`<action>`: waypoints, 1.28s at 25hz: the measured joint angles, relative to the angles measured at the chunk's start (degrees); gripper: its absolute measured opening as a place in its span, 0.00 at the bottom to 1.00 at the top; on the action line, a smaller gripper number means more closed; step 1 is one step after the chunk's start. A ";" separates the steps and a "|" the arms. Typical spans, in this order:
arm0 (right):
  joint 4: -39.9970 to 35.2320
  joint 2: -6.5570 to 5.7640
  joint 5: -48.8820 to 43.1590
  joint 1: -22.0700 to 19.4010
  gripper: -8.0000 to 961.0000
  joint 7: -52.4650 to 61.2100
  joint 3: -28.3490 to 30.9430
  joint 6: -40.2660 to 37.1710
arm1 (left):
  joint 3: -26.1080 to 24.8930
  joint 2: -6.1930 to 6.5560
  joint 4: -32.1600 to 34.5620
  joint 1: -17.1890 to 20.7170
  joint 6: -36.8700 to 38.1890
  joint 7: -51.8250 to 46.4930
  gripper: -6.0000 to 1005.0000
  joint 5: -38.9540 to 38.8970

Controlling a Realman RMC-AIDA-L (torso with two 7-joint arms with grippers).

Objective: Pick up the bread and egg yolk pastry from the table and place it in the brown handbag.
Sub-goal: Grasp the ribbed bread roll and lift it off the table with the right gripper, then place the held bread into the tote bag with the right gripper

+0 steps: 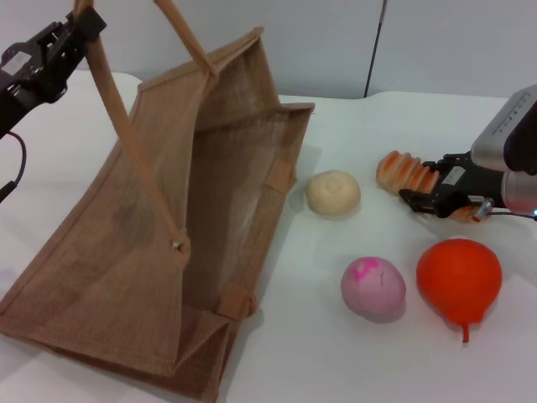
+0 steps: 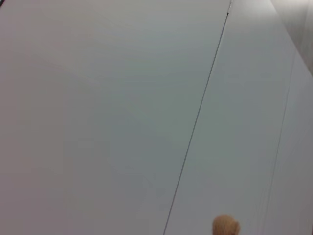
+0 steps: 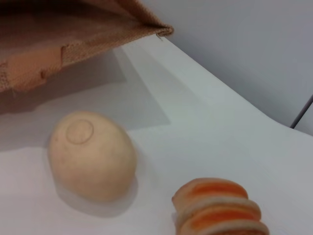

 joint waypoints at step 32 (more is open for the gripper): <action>-26.02 0.65 12.47 -9.88 0.45 -0.68 -13.59 -21.59 | 0.00 0.21 -1.32 -1.54 0.24 -1.31 0.13 -0.22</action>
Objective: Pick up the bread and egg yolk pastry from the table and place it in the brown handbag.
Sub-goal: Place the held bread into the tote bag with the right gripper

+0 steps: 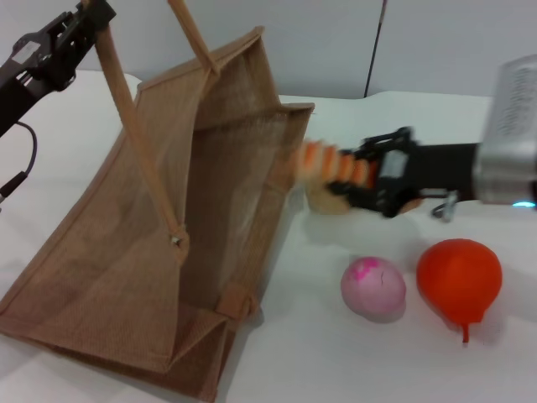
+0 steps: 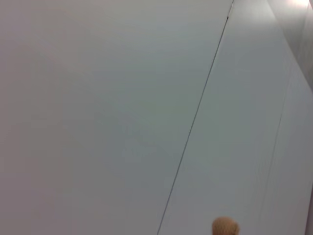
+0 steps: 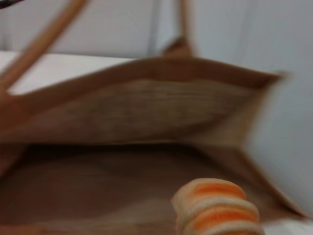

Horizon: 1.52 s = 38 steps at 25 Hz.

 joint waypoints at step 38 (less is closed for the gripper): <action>-6.32 0.80 10.11 12.60 0.48 7.46 -72.46 71.65 | 0.12 0.07 0.00 -4.86 -4.92 -8.13 0.13 0.44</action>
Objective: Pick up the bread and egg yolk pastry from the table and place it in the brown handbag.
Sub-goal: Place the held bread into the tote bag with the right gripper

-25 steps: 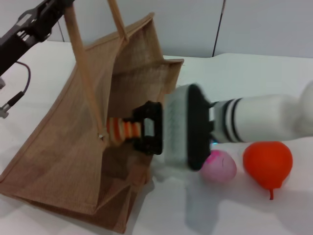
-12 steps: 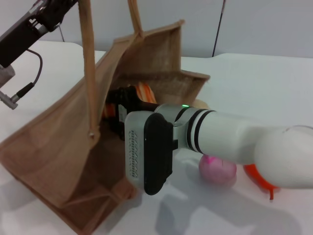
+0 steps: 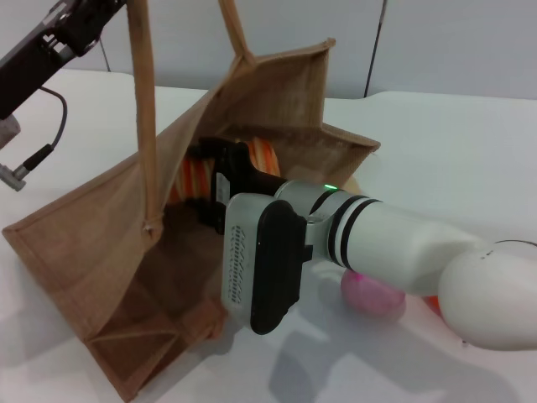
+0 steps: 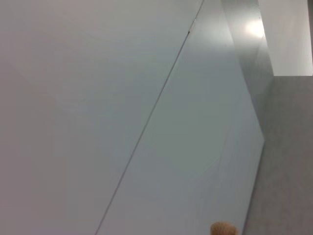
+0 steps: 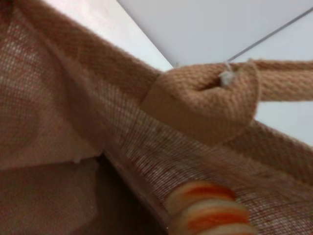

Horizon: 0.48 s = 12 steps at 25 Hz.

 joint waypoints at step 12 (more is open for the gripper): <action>-1.07 -0.55 -0.15 -3.31 0.93 5.77 1.03 6.13 | -12.84 -0.30 -3.45 4.21 3.36 4.09 0.13 -0.55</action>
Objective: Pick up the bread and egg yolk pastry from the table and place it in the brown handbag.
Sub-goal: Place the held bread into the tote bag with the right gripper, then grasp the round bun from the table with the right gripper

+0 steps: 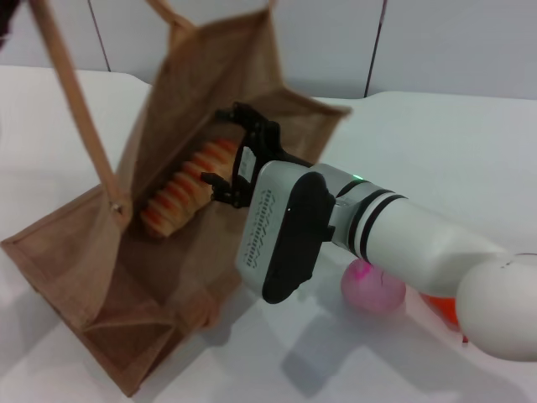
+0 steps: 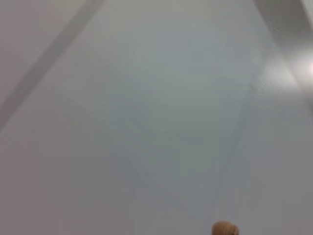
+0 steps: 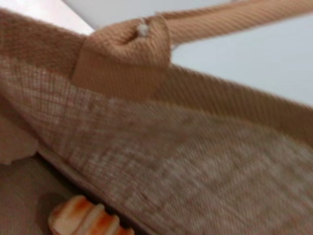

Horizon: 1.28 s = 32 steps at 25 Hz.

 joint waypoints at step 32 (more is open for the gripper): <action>14.33 -0.76 0.54 -3.64 0.93 0.86 32.46 -35.07 | -12.24 0.06 -3.52 0.51 8.06 6.23 0.13 7.86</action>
